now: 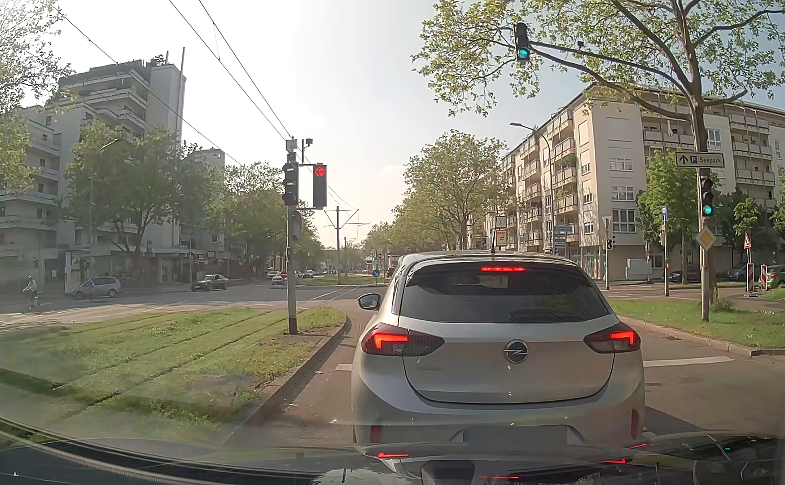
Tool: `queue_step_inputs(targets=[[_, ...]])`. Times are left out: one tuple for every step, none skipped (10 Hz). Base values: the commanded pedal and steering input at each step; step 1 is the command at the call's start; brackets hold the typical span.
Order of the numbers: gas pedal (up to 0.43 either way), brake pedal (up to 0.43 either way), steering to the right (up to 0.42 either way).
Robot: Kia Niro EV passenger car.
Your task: Follow the waypoints while adhering to traffic rules and regulations
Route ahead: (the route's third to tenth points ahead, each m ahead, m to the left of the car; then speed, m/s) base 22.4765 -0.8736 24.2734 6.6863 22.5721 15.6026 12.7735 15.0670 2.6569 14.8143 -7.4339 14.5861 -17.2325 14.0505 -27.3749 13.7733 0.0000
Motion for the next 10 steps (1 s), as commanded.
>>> queue_step_inputs(targets=[[0.0, 0.25, 0.003], [0.0, 0.262, 0.003], [0.0, 0.262, 0.004], [0.0, 0.262, 0.004], [0.0, 0.262, 0.007], [0.0, 0.262, 0.011], [0.0, 0.262, 0.015], [0.0, 0.262, 0.015], [0.0, 0.256, 0.015], [0.0, 0.256, 0.015]])
